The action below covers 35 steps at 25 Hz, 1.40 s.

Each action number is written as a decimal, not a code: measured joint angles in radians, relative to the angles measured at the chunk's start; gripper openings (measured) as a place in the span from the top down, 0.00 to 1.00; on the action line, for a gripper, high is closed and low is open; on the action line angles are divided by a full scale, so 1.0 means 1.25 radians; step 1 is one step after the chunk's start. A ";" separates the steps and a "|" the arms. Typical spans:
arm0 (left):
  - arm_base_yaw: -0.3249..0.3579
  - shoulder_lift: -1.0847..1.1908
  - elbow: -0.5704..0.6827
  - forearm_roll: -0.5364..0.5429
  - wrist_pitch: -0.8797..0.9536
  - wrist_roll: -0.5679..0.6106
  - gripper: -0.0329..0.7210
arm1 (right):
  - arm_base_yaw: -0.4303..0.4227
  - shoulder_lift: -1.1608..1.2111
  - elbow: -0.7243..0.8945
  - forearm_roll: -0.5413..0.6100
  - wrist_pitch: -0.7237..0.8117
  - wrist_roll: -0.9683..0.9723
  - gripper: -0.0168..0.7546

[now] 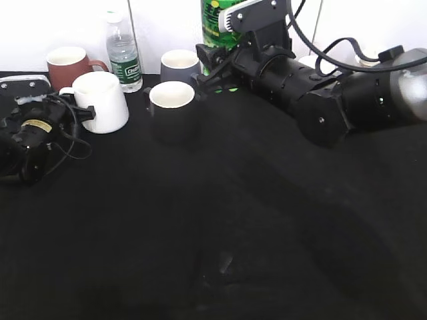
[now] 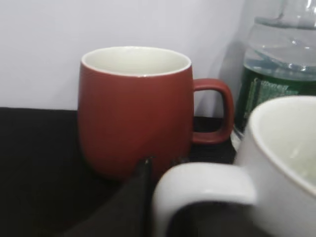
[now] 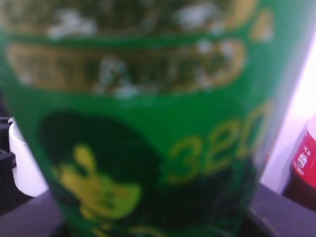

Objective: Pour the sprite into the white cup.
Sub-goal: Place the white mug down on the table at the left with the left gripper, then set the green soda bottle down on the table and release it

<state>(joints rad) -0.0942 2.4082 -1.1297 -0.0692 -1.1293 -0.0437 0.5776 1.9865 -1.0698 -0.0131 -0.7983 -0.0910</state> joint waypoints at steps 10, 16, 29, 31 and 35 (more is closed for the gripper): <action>-0.001 -0.158 0.306 0.041 -0.062 -0.006 0.47 | -0.001 0.001 0.000 0.105 0.001 -0.063 0.45; -0.088 -0.421 0.515 0.063 -0.053 -0.006 0.47 | -0.092 0.134 -0.001 0.176 -0.039 -0.038 0.46; -0.118 -0.563 0.527 0.084 0.152 -0.006 0.47 | -0.098 0.327 -0.121 0.165 -0.091 -0.027 0.19; -0.118 -0.568 0.527 0.112 0.198 -0.006 0.47 | -0.098 0.282 -0.094 0.165 -0.022 -0.005 0.17; -0.118 -0.618 0.528 0.130 0.367 -0.042 0.30 | -0.098 0.146 -0.035 0.165 0.220 0.008 0.17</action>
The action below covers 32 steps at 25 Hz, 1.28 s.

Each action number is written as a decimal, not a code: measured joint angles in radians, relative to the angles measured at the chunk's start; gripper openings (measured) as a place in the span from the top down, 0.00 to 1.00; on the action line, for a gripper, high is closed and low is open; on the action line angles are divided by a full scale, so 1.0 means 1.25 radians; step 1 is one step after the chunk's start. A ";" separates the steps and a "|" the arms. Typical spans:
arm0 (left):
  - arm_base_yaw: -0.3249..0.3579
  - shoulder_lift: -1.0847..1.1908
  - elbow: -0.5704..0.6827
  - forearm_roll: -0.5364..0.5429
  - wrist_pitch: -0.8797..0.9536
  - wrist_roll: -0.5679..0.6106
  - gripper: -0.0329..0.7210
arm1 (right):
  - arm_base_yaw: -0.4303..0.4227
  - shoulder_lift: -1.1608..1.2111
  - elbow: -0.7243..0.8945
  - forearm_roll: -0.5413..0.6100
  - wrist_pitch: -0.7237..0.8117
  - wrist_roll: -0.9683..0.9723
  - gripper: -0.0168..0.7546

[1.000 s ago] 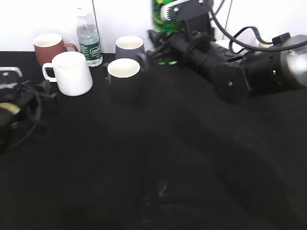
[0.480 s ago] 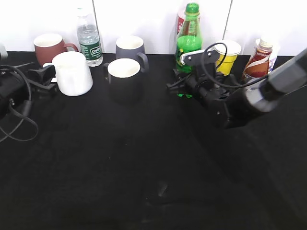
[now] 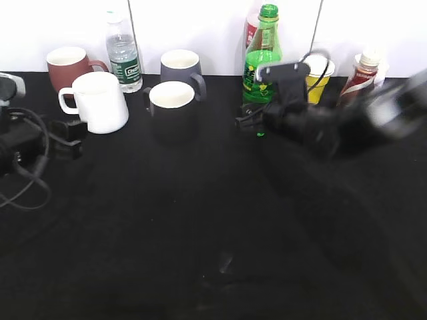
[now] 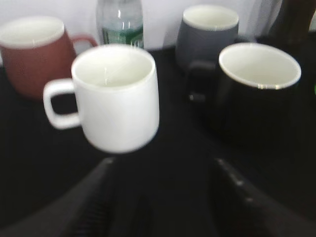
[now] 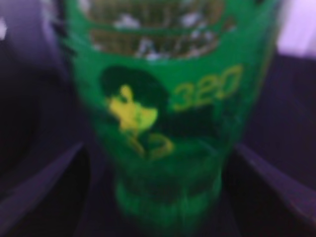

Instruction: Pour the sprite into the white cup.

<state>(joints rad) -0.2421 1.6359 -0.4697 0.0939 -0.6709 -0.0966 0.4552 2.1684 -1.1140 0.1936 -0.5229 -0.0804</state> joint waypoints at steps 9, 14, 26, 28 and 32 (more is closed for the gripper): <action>0.000 -0.157 -0.276 -0.003 1.247 -0.035 0.27 | 0.000 -0.356 0.000 -0.155 1.034 0.103 0.21; -0.001 -0.459 -0.279 -0.023 1.496 -0.019 0.27 | 0.000 -0.669 0.025 -0.255 1.237 0.132 0.22; -0.001 -1.129 -0.075 -0.036 1.405 0.042 0.30 | 0.000 -1.532 0.452 -0.275 1.349 0.130 0.22; -0.001 -1.126 -0.053 -0.075 1.383 0.077 0.30 | 0.000 -1.537 0.472 -0.245 1.315 0.104 0.22; -0.001 -1.124 -0.051 -0.087 1.382 0.082 0.30 | 0.000 -1.538 0.495 -0.195 1.265 0.048 0.22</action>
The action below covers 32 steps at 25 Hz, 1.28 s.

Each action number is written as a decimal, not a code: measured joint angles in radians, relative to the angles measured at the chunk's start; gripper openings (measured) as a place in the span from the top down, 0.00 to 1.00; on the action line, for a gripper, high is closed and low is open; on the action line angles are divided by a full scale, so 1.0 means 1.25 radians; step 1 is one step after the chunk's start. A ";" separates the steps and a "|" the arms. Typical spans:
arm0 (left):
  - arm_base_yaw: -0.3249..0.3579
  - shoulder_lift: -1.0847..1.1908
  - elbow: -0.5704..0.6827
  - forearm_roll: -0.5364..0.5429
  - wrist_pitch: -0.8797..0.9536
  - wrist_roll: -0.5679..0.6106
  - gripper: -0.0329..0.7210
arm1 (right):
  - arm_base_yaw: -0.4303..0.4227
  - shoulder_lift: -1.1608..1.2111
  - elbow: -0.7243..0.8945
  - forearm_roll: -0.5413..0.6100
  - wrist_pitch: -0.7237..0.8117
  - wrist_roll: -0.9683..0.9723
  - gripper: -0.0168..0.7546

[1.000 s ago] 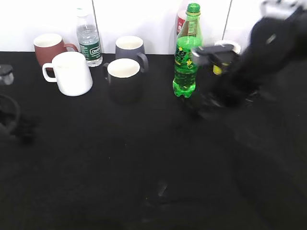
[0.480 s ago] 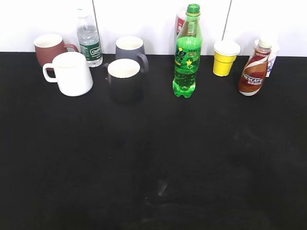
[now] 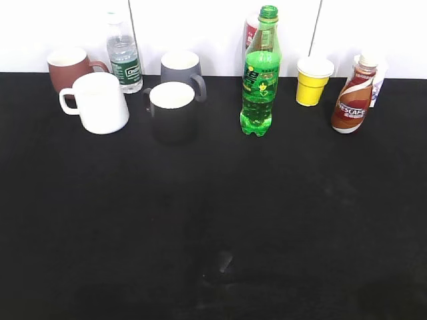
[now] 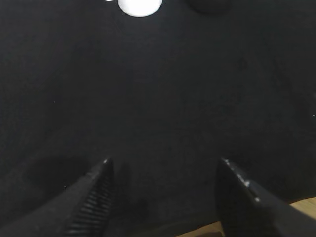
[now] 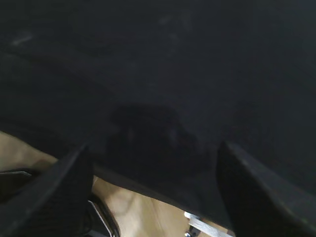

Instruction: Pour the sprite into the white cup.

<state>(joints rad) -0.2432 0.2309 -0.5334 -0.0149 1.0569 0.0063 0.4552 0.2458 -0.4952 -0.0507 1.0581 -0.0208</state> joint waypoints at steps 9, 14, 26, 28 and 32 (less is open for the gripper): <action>0.001 0.000 0.001 0.000 -0.001 0.002 0.35 | 0.000 0.000 0.000 0.002 -0.002 -0.005 0.22; 0.163 -0.090 0.001 0.000 -0.002 0.002 0.39 | -0.201 -0.019 0.000 0.004 -0.003 -0.005 0.22; 0.205 -0.191 0.002 -0.001 -0.002 0.002 0.64 | -0.324 -0.202 0.000 0.007 -0.003 -0.005 0.23; 0.205 -0.191 0.002 -0.001 -0.002 0.002 0.64 | -0.324 -0.202 0.000 0.007 -0.003 -0.005 0.23; 0.205 -0.191 0.002 -0.001 -0.002 0.002 0.64 | -0.324 -0.202 0.000 0.007 -0.003 -0.005 0.23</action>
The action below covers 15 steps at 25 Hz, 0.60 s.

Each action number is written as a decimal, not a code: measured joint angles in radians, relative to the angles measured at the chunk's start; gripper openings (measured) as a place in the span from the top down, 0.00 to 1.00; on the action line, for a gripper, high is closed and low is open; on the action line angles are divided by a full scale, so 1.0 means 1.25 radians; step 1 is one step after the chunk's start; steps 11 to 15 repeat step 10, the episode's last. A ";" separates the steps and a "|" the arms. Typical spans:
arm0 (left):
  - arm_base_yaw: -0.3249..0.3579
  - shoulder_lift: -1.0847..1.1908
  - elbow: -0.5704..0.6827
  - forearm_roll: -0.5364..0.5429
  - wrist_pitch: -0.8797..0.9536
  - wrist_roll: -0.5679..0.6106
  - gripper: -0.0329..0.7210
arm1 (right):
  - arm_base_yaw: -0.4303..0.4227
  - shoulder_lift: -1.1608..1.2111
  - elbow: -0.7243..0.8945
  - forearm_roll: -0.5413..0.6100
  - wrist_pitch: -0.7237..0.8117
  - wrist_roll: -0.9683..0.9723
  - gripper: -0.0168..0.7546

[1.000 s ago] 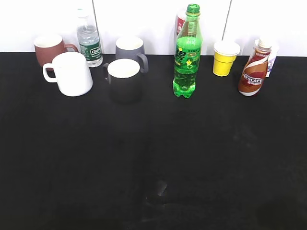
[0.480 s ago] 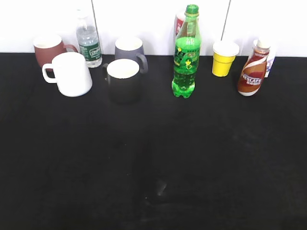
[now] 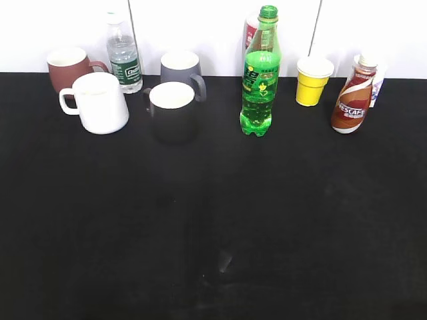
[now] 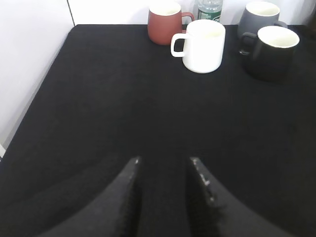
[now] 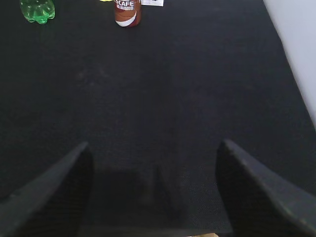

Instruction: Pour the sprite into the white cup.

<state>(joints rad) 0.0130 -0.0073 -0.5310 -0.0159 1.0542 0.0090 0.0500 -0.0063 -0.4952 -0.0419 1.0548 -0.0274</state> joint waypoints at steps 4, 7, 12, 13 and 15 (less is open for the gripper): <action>0.000 0.000 0.000 0.000 0.000 0.000 0.64 | 0.000 0.000 0.000 0.000 0.000 0.000 0.23; 0.000 0.000 0.000 0.000 0.000 0.000 0.64 | 0.000 0.000 0.000 0.000 0.000 0.000 0.24; 0.000 0.000 0.000 0.000 0.000 0.000 0.64 | 0.000 0.000 0.000 0.000 0.000 0.000 0.24; 0.000 0.000 0.000 0.000 0.000 0.000 0.64 | 0.000 0.000 0.000 0.000 0.000 0.000 0.24; 0.000 0.000 0.000 0.000 0.000 0.000 0.64 | 0.000 0.000 0.000 0.000 0.000 0.000 0.24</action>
